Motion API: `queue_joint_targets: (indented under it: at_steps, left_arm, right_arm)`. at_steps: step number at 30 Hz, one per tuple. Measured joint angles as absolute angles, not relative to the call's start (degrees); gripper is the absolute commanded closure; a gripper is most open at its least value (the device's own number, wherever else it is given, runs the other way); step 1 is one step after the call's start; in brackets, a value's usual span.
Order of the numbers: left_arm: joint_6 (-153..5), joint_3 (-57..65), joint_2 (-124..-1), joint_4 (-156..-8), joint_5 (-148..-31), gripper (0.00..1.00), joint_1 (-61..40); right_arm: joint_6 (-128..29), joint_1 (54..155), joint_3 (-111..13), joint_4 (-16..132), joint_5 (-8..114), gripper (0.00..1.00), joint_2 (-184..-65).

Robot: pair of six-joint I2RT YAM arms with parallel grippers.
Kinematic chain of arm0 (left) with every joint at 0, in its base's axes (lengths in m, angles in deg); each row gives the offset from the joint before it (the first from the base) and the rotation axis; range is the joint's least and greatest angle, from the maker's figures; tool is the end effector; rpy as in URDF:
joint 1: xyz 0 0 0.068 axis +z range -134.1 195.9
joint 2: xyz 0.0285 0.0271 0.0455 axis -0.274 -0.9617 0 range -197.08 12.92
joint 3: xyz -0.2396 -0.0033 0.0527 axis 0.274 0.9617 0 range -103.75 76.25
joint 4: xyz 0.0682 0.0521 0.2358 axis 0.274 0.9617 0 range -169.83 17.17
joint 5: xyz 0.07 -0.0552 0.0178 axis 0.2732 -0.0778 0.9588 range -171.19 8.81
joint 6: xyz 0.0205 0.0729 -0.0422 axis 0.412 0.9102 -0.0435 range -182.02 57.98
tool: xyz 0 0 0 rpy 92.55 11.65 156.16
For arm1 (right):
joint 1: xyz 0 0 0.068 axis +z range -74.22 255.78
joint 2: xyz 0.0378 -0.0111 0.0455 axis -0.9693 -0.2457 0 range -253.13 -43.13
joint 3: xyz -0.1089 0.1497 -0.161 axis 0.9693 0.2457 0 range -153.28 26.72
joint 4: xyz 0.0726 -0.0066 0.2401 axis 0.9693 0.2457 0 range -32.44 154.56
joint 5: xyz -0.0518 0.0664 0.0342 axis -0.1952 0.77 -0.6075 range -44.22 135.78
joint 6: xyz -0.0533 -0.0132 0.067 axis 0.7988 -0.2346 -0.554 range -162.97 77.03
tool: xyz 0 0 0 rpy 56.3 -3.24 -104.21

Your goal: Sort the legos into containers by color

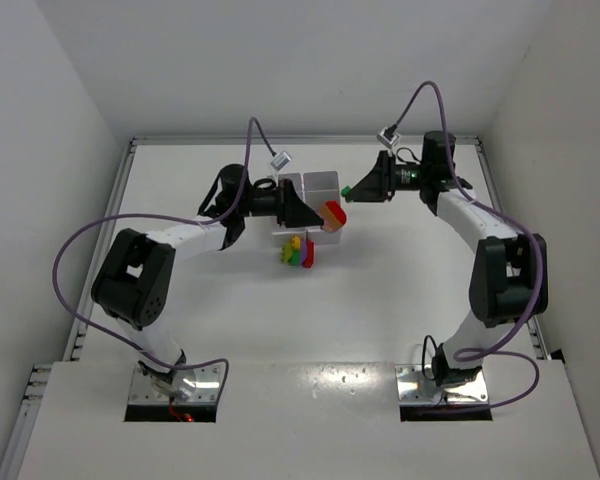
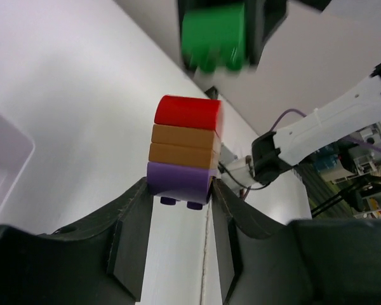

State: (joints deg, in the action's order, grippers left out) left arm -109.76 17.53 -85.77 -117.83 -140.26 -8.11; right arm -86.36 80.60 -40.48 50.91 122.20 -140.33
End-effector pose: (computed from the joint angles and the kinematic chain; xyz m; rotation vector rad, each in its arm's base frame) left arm 0.3264 -0.2174 0.2382 0.5532 1.8286 -1.7185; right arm 0.3589 0.1050 0.2457 -0.2932 2.0650 1.8284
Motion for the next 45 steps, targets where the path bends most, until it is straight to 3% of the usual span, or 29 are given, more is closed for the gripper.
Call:
queue_joint_targets:
  at_steps: [11,20,27,42,45]
  left_arm:
    - [-94.7,25.6,-73.3,-100.2,-135.3,0.95,-5.5]
    - [-85.6,24.9,-65.1,-87.9,-117.6,0.96,-1.2]
    - [-83.9,23.8,-65.1,-84.1,-110.8,0.96,1.2]
    - [-83.4,23.6,-65.1,-83.3,-109.6,0.96,3.1]
    - [-83.4,23.6,-65.1,-83.3,-109.6,0.96,3.1]
  right_arm:
    - [-87.2,76.1,-47.6,50.3,117.9,1.00,-145.1]
    - [-67.2,86.0,-66.9,71.8,88.0,1.00,-153.9]
    - [-58.5,94.1,-71.6,77.7,72.9,1.00,-160.0]
    - [-52.4,94.4,-73.5,81.9,63.9,1.00,-164.4]
    - [-52.2,94.7,-74.1,81.9,63.6,0.78,-164.9]
